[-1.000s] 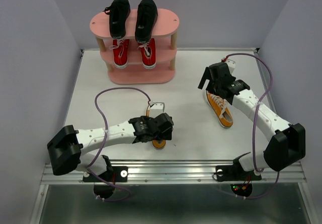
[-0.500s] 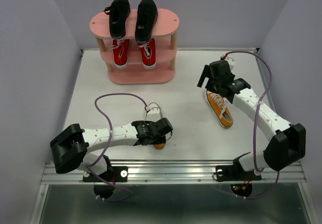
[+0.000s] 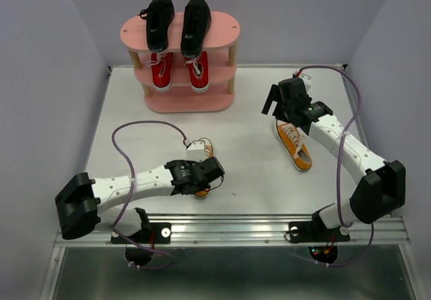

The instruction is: Place and organize the shoes onto the shoe shelf

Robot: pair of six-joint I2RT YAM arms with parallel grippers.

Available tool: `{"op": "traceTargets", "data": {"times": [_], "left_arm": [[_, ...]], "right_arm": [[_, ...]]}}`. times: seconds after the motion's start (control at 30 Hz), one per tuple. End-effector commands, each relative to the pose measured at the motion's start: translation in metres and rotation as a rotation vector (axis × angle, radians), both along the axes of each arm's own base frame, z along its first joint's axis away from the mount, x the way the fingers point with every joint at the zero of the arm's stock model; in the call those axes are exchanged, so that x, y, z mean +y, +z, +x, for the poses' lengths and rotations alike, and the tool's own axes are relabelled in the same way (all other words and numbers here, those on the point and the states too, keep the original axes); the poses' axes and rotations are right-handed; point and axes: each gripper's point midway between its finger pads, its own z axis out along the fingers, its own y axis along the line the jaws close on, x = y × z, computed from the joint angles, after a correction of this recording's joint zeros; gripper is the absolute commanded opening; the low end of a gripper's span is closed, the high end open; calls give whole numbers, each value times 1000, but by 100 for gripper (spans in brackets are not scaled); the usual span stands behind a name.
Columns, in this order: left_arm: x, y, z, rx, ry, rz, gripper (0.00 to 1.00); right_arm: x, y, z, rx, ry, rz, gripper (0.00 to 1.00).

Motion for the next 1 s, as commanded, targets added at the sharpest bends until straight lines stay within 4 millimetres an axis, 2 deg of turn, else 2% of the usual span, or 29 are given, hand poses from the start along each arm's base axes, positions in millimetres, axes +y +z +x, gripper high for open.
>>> {"op": "traceTargets", "data": {"times": [0.0,0.1,0.2,0.3,0.43,0.67,0.7,0.77,0.8,0.83,0.9,0.97], "left_arm": [[31,57,24,-167,81,18,0],[42,70,34,-203,118,5,0],[49,58,39,-199,124,30,0],[52,37,42,-188,129,61,0],[52,29,49,-198,146,73,0],[46,8,41,-130,148,32,0],[44,5,40,-116,155,22,10],[42,-2,35,-82,163,15,41],[42,-6,34,-69,176,13,67],[41,-8,33,-61,182,10,77],[40,-11,29,-43,188,7,89],[39,-13,27,-28,189,-4,92]], "right_arm": [[5,20,14,-59,4,27,99],[5,17,14,-52,5,26,99],[7,15,16,-50,7,30,99],[6,13,15,-46,4,30,99],[5,13,13,-55,-3,34,99],[3,13,13,-58,-2,21,99],[3,14,13,-59,-4,24,99],[3,13,13,-58,-4,24,99],[3,13,14,-56,-4,23,99],[3,12,13,-55,-3,23,99],[4,11,13,-51,0,22,99],[3,11,13,-51,-1,23,99]]}}
